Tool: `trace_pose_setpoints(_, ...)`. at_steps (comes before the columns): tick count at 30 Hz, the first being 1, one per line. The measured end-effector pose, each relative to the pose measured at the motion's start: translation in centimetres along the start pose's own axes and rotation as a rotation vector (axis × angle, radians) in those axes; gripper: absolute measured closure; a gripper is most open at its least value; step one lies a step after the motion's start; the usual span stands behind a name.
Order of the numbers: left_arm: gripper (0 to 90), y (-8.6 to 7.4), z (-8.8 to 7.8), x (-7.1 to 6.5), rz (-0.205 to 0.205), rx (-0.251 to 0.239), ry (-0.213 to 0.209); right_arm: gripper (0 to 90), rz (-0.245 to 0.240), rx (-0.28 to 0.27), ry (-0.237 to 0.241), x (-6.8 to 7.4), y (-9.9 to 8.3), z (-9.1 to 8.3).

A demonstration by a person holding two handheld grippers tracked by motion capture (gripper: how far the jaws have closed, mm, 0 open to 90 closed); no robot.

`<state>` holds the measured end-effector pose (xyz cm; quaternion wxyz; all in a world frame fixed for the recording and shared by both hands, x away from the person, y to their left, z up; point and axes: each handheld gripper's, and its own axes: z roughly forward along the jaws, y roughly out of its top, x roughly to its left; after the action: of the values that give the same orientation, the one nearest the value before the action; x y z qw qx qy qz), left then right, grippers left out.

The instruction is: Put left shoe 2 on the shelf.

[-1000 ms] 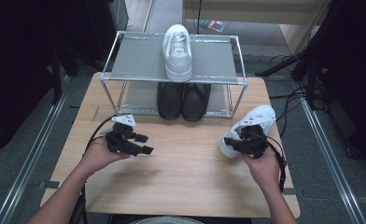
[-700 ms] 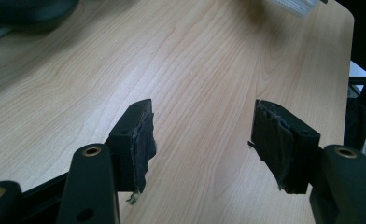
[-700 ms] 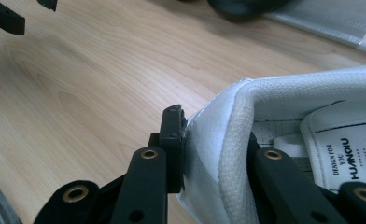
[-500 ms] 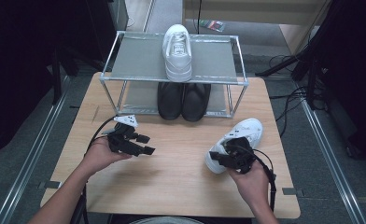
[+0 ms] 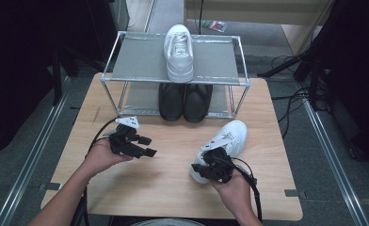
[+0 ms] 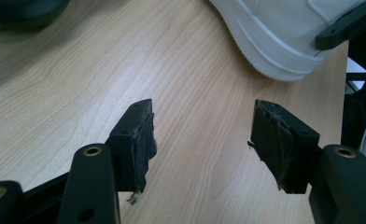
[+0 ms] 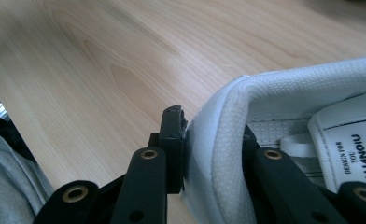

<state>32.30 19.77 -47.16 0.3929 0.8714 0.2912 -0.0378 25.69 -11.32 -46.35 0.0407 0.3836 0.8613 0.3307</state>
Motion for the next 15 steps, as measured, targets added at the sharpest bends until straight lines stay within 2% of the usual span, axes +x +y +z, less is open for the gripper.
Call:
trace_pose_setpoints(8, 39.6, 0.2, 0.2, -0.1, 0.006, -0.004, 0.000, 73.0, 0.002, 0.009, 0.024, 0.1, -0.9, 1.6)
trace_pose_setpoints(12, 39.7, 0.3, 0.4, -0.3, 0.010, -0.007, -0.002, 69.8, 0.000, 0.007, 0.052, -0.2, -1.0, 1.6)
trace_pose_setpoints(15, 39.7, 0.5, 0.5, -0.3, 0.015, -0.007, -0.001, 64.6, -0.012, -0.023, 0.069, -0.6, -1.0, 1.0)
